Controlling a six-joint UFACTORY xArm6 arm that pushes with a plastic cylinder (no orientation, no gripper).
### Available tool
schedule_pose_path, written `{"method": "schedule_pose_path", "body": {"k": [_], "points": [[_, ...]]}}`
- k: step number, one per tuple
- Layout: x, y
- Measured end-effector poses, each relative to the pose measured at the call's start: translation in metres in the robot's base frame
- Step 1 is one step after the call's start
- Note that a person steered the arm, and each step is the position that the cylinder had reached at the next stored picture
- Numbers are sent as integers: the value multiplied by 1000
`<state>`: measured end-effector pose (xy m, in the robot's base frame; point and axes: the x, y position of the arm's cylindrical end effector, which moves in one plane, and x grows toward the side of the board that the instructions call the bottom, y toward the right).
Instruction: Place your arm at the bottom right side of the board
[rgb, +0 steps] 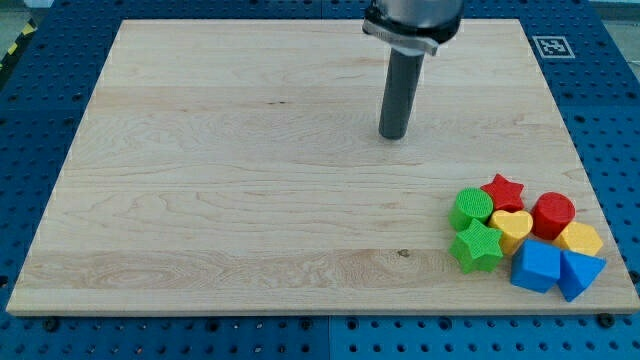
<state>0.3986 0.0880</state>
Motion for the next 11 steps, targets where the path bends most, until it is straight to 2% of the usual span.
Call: {"method": "schedule_pose_path", "body": {"k": [1, 2, 3, 4, 6, 7, 8, 11], "points": [[-12, 69], [-6, 161], [32, 252], [35, 256], [133, 256], [150, 257], [212, 256], [219, 224]]}}
